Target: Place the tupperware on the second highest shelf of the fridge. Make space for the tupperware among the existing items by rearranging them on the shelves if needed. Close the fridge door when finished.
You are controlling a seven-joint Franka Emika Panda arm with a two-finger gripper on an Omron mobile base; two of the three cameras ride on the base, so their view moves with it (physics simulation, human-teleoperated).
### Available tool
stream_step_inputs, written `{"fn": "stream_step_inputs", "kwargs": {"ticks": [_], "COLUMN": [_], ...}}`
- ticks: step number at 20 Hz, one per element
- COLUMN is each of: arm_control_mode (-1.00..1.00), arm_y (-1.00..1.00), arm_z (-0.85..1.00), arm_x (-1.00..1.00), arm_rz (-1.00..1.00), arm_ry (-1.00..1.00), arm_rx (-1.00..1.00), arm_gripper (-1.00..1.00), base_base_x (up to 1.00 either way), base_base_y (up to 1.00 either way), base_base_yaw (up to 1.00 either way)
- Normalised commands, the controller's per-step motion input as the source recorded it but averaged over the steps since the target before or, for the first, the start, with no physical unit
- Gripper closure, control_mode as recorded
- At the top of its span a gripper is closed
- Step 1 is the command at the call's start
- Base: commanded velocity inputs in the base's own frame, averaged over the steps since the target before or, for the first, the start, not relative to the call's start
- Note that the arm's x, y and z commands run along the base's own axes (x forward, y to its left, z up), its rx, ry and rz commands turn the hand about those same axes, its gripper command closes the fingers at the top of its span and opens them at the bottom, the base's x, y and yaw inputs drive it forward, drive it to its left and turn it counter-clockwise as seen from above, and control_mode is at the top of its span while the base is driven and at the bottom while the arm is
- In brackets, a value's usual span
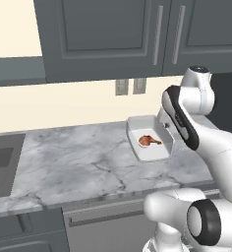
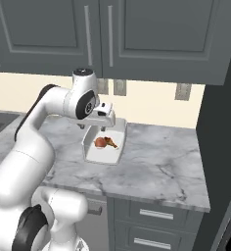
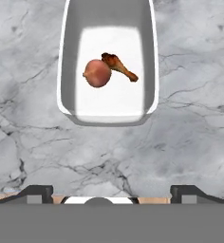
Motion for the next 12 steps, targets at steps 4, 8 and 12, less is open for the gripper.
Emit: {"fn": "stream_step_inputs", "kwargs": {"ticks": [4, 8, 12], "arm_control_mode": [-1.0, -1.0, -1.0], "arm_y": [-0.52, -0.34, -0.19], "arm_z": [-0.24, -0.26, -0.34], "arm_x": [0.04, 0.07, 0.12], "arm_rz": [0.0, 0.0, 0.0], "arm_ry": [0.0, 0.0, 0.0], "arm_rx": [0.03, 0.01, 0.0], "arm_gripper": [-1.0, -1.0, -1.0], "base_base_x": [0.0, 0.0, 0.0], "base_base_y": [0.0, 0.0, 0.0], "base_base_yaw": [0.0, 0.0, 0.0]}}
